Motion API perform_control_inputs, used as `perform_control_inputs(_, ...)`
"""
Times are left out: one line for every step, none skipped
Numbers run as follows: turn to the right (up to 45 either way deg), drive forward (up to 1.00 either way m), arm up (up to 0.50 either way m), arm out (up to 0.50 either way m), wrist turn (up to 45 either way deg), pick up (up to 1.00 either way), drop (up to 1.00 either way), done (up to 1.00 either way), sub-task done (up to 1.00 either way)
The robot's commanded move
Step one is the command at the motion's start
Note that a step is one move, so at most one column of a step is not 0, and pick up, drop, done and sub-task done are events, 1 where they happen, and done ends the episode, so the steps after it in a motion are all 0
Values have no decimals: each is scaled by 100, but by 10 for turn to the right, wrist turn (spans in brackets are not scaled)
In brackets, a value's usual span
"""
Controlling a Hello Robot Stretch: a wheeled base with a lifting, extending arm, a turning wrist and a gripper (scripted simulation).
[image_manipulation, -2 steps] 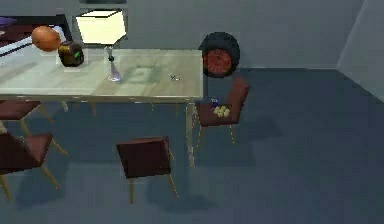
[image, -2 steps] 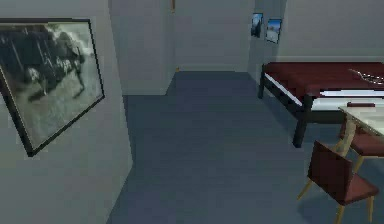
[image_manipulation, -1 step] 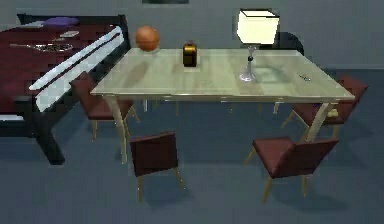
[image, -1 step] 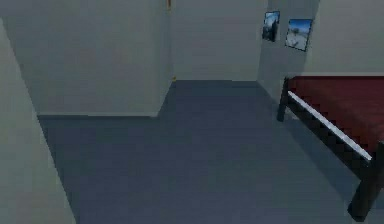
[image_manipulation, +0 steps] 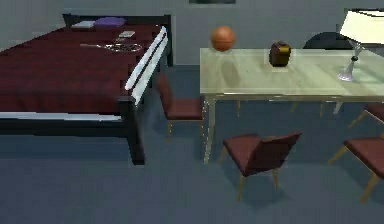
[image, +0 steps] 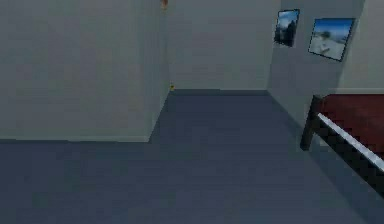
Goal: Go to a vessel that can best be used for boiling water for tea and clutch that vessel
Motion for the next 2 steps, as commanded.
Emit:
perform_control_inputs(-450,0,0,0,0,0,0,0,0)
perform_control_inputs(-60,0,0,0,0,0,0,0,0)
